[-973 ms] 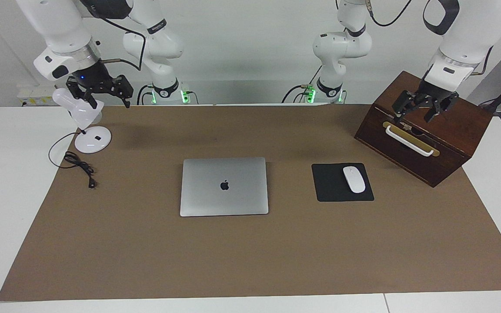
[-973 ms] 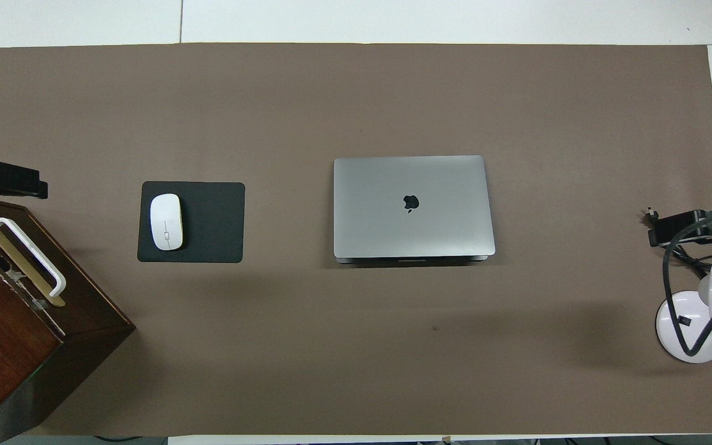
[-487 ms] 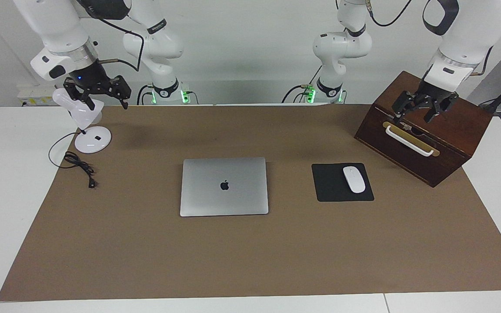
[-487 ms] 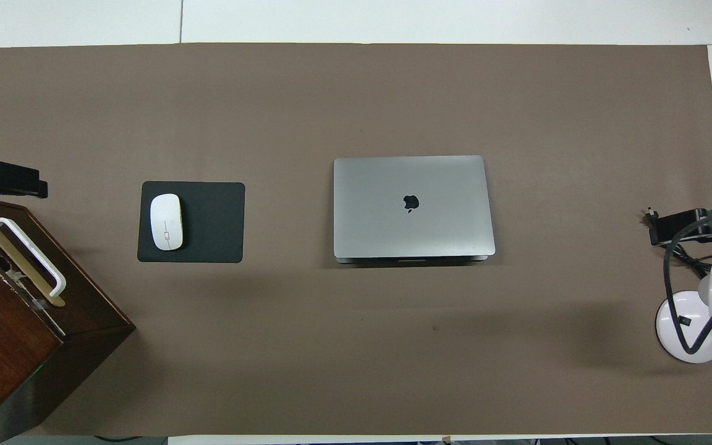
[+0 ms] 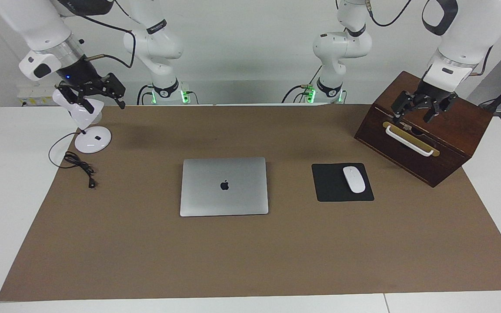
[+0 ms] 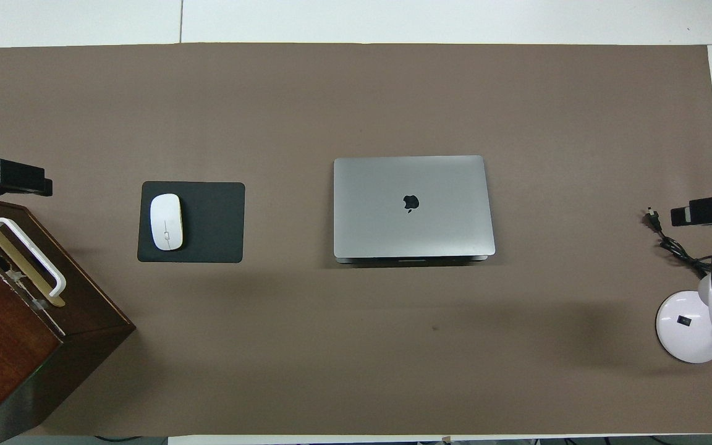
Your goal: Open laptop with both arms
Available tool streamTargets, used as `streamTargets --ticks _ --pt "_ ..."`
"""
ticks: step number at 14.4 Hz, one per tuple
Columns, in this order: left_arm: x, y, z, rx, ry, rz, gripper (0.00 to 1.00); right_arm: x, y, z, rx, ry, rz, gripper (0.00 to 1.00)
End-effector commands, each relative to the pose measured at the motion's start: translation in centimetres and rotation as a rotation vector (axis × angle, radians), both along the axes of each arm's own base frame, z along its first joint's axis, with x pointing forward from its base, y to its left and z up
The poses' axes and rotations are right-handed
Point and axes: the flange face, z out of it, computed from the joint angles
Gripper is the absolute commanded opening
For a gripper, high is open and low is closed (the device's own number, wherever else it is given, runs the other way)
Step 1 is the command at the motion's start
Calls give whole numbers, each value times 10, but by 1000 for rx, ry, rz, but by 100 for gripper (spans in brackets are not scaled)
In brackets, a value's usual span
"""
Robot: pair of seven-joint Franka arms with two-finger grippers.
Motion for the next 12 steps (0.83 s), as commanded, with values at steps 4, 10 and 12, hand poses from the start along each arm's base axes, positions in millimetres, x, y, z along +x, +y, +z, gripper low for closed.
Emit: streamTargets --ticks 4,10,12 --pt "-3 -2 -3 15 -32 43 60 17 -7 -21 -99 -111 14 100" --pt "0 -4 -10 15 -72 20 0 82 -7 -85 -107 -255 6 100" --pt "-2 -4 -16 19 -90 -38 0 100 -4 -113 -94 -307 -12 100"
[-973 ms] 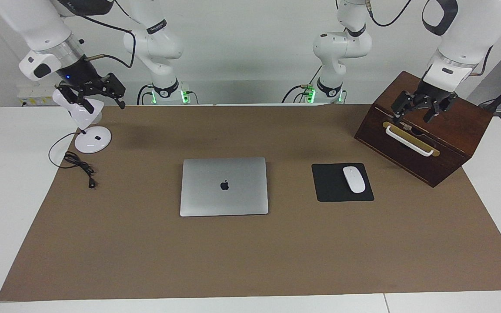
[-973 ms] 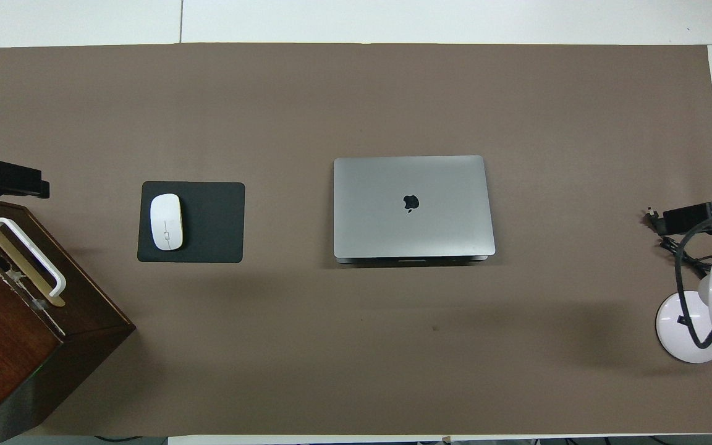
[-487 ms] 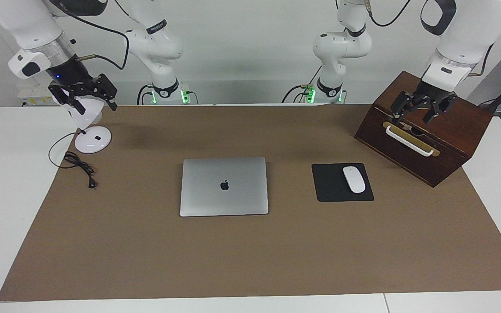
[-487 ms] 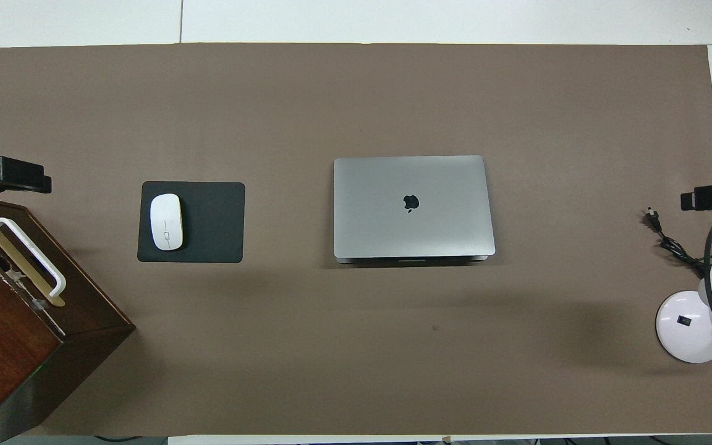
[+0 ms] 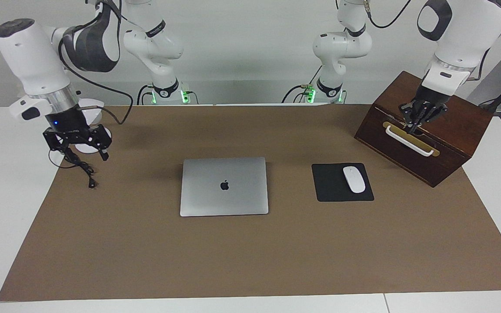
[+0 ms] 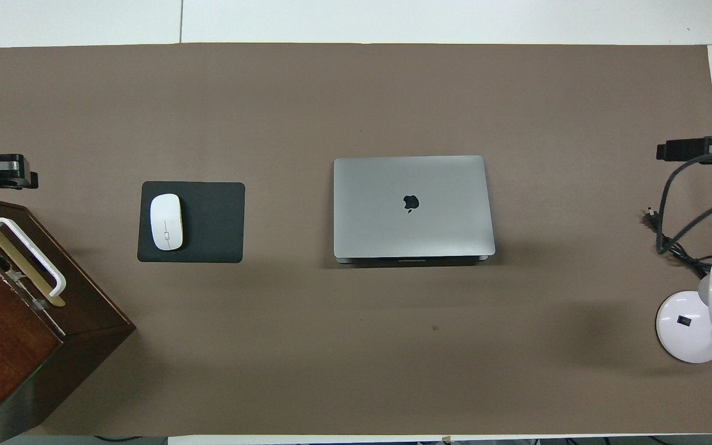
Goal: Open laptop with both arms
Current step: 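Move both grippers toward the near edge of the silver laptop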
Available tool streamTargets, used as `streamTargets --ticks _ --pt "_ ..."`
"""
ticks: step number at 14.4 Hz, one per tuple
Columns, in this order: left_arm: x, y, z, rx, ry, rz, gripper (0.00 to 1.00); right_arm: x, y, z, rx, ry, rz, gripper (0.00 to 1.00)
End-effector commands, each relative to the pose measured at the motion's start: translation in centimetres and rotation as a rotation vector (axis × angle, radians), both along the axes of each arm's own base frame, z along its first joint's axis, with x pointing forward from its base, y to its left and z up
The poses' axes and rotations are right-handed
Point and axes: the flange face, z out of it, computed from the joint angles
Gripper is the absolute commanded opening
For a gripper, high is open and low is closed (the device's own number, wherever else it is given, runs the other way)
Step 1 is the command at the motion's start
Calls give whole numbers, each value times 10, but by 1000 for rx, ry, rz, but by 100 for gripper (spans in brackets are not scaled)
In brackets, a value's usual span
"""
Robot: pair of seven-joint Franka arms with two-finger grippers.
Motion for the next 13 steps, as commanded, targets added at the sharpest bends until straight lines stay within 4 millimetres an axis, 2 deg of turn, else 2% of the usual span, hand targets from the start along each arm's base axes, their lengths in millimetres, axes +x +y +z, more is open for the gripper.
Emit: streamTargets --ticks 1,3,5,6,8,12,13 --pt "-15 -2 -13 24 -27 -103 0 18 12 -36 29 -55 -1 100" --pt "-30 -20 -34 35 -61 -221 0 25 29 -69 235 -77 -107 100" --pt "-47 -38 -58 36 -105 -264 0 19 61 -98 329 -91 -162 100" --pt "-56 -50 -69 35 -129 -289 0 12 74 -110 385 -90 -237 100" --pt "-72 -69 -85 31 -169 -328 0 -5 119 -130 531 -59 -419 100" --pt "-94 -103 -116 1 -254 -387 0 -52 191 -154 665 -50 -599 100" --pt "-100 -110 -128 -31 -278 -380 0 -64 203 -158 691 -54 -636 100"
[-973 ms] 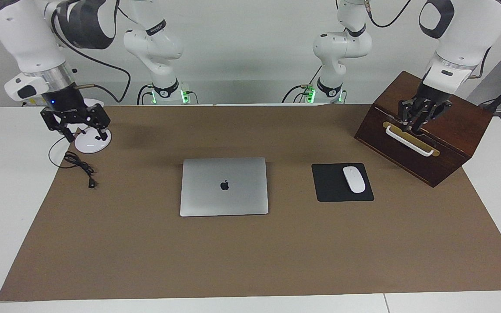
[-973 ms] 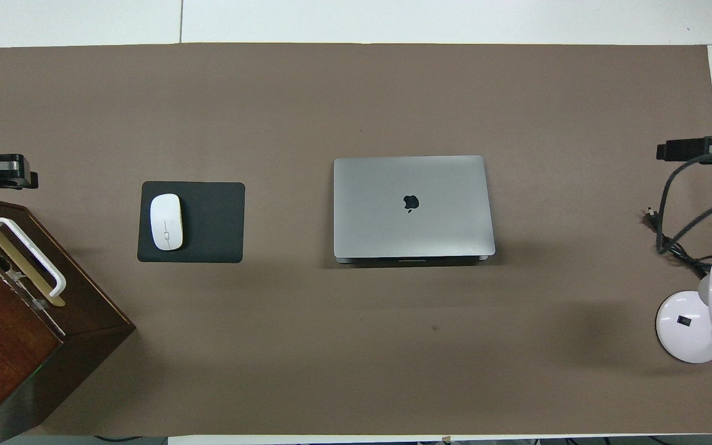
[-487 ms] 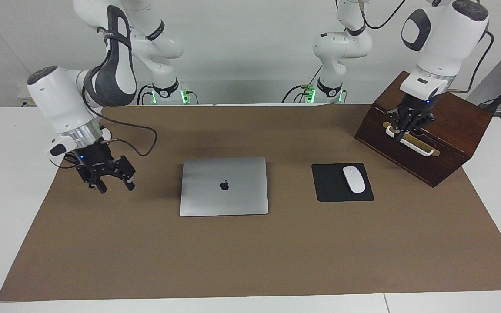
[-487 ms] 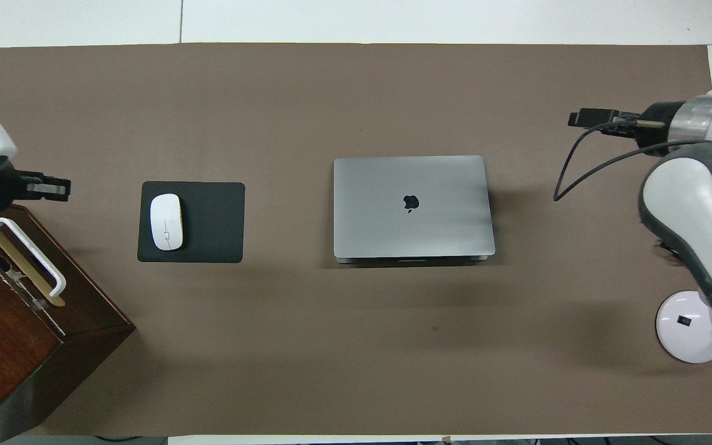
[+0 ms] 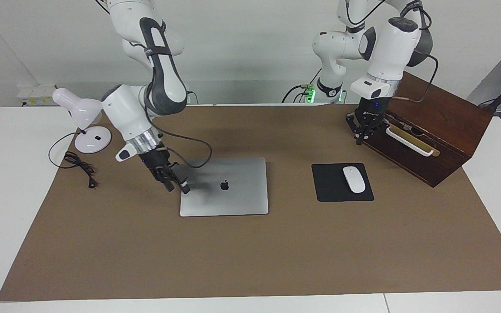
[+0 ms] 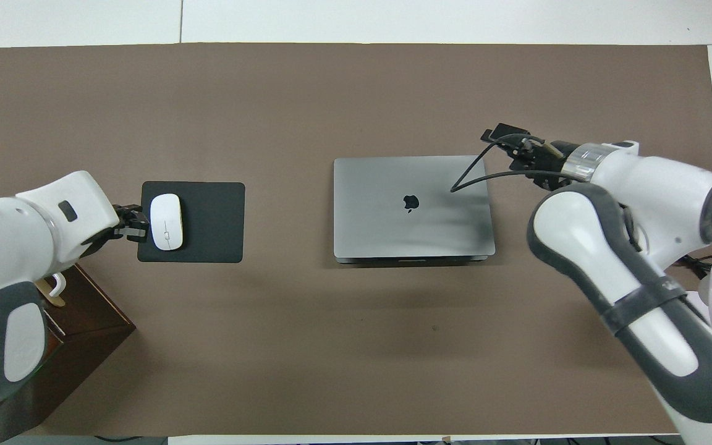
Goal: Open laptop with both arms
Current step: 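Move both grippers toward the near edge of the silver laptop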
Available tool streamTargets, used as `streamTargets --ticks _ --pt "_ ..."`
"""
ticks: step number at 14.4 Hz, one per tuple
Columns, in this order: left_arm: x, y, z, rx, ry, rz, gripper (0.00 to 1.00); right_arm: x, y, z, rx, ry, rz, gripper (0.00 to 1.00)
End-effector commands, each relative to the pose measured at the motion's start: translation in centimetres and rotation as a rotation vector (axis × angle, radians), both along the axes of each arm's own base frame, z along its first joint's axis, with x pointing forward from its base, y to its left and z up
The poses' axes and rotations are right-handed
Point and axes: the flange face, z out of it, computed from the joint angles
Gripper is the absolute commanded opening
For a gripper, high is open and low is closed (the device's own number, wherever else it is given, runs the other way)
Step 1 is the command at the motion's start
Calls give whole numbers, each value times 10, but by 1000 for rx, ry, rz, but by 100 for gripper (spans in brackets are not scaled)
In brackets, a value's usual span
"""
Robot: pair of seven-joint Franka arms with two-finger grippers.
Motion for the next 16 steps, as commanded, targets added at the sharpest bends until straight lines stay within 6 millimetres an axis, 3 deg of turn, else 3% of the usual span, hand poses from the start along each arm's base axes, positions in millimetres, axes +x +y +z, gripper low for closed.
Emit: streamTargets --ticks 1,5,8,9,16 --pt "-24 -11 -27 -66 -69 -16 0 -44 24 -4 55 5 -104 100" --pt "-41 -38 -55 -91 -158 -66 0 -93 86 -5 96 -24 -185 100" --pt "-43 -50 -74 -110 -198 -75 0 -128 120 -3 109 -43 -254 100" --pt "-45 -62 -83 -120 -210 -93 0 -137 125 -4 118 -34 -264 100" --pt "-56 -114 -141 -152 -256 -157 0 -171 104 -26 120 42 -336 100"
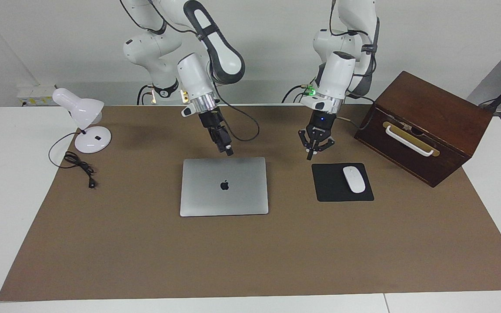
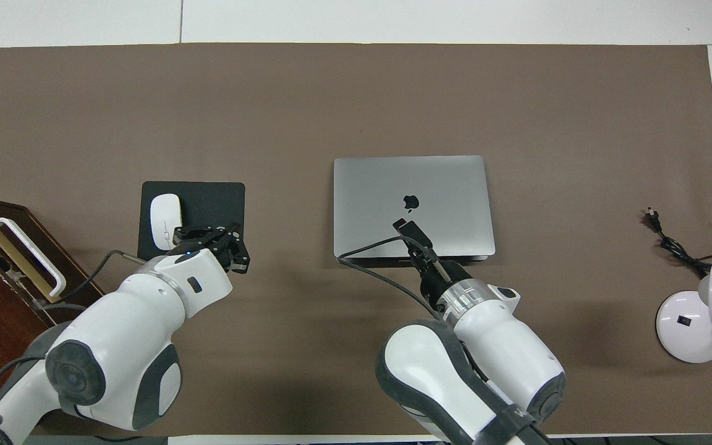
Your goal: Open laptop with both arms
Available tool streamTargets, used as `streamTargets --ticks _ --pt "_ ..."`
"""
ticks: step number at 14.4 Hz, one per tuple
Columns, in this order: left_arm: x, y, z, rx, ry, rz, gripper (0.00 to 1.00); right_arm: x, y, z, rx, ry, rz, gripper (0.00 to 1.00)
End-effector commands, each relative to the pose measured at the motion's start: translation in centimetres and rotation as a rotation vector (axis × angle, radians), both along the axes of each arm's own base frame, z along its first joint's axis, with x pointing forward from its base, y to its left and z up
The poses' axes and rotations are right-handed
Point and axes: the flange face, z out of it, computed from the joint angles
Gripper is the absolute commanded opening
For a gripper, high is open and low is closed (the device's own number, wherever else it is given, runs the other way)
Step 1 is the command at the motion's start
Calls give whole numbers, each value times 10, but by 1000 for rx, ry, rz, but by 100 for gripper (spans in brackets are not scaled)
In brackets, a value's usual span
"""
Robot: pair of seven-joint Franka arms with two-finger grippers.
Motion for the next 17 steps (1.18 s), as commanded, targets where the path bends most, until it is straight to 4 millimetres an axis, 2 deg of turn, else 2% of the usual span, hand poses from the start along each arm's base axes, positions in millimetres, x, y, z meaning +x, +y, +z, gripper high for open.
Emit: streamTargets --ticks 1,5,9,12,14,17 --pt "-9 -23 -20 -24 -20 -19 0 -15 -16 -2 -11 9 3 100" --pt "-24 -52 -34 -55 -34 -46 0 -14 -17 -10 -21 21 28 100" --pt "-46 -88 -76 -147 -69 -18 0 -8 -25 -17 -32 26 46 100" --pt "-45 -92 -78 -146 -68 -24 0 -3 -31 -22 -44 27 59 100" --pt "-52 -99 -78 -145 -65 -44 0 0 -34 -24 -41 28 65 100" --pt "-49 -106 -81 -145 -67 -53 0 8 -45 -30 -49 28 81 100"
